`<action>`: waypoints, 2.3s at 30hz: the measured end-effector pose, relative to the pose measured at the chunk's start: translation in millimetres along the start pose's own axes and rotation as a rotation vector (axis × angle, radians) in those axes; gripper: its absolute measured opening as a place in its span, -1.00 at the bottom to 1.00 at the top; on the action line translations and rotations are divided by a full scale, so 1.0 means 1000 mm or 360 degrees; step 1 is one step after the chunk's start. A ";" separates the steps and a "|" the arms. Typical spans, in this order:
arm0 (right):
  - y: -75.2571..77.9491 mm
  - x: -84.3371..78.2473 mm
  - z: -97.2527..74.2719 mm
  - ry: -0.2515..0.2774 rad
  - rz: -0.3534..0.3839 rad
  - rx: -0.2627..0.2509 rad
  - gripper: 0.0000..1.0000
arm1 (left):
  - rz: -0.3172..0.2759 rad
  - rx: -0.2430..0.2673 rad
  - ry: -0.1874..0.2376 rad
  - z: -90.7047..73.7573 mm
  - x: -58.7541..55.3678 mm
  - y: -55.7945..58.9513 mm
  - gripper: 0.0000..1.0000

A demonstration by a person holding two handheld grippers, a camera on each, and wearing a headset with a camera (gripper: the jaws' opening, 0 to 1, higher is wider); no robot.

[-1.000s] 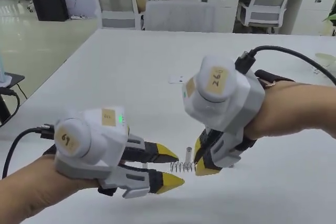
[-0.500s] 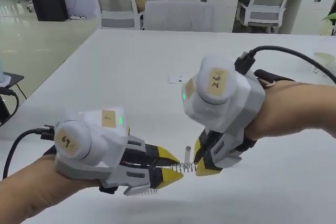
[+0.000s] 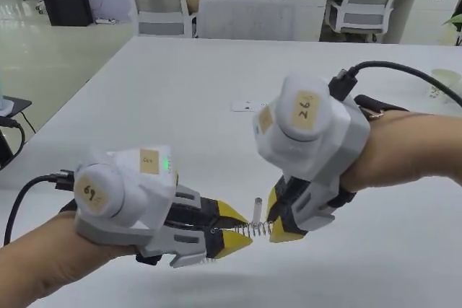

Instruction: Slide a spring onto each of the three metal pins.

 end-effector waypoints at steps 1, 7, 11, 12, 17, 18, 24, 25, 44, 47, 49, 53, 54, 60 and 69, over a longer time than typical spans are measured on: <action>0.000 0.000 0.001 -0.0001 0.0002 0.0001 -0.78 | 0.0000 0.0002 0.0002 0.000 0.000 0.000 -0.95; 0.001 -0.004 0.006 0.0000 0.0015 0.0012 -0.77 | -0.0002 -0.0001 0.0023 -0.004 0.002 0.001 -0.95; 0.002 -0.005 0.008 0.0006 0.0022 0.0020 -0.77 | 0.0006 -0.0006 0.0042 -0.005 0.006 0.002 -0.95; 0.001 -0.005 0.008 0.0010 0.0027 0.0027 -0.76 | 0.0012 -0.0002 0.0045 -0.005 0.007 0.002 -0.95; 0.001 -0.005 0.008 0.0021 0.0030 0.0029 -0.77 | 0.0018 0.0003 0.0073 -0.007 0.011 0.001 -0.95; 0.001 -0.005 0.008 0.0022 0.0031 0.0028 -0.77 | 0.0021 0.0005 0.0074 -0.007 0.011 0.001 -0.95; 0.001 -0.007 0.008 0.0042 0.0039 0.0027 -0.81 | 0.0021 0.0014 0.0077 -0.007 0.012 0.001 -0.95; 0.001 -0.007 0.008 0.0045 0.0036 0.0024 -0.81 | 0.0021 0.0016 0.0076 -0.007 0.012 0.001 -0.95; -0.002 0.002 -0.009 0.0109 0.0006 0.0004 -0.82 | 0.0012 0.0019 0.0033 -0.001 0.007 0.001 -0.95; -0.003 0.005 -0.012 0.0131 0.0001 0.0008 -0.82 | 0.0007 0.0013 0.0032 -0.001 0.006 0.001 -0.95; -0.004 0.007 -0.014 0.0138 -0.0008 0.0003 -0.82 | 0.0005 0.0010 0.0035 0.000 0.007 0.002 -0.95; -0.005 0.011 -0.017 0.0149 -0.0021 -0.0002 -0.82 | 0.0004 0.0005 0.0039 0.001 0.008 0.002 -0.95; -0.005 0.012 -0.018 0.0152 -0.0025 -0.0002 -0.82 | 0.0002 0.0002 0.0041 0.001 0.008 0.002 -0.95; -0.007 0.015 -0.020 0.0161 -0.0042 0.0001 -0.82 | -0.0001 -0.0005 0.0045 0.002 0.009 0.003 -0.95; -0.007 0.020 -0.022 0.0152 -0.0065 0.0003 -0.83 | -0.0012 -0.0003 0.0058 0.001 0.009 0.003 -0.95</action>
Point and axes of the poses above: the centre of the closed fingertips' face, and the gripper's own axes: z roughly forward along the fingers, y roughly to its right, x roughly out of its top, the point moved 10 cm from there along -z, roughly backward along the fingers, and after that the axes turned 14 degrees about -y, right-handed, at the moved point
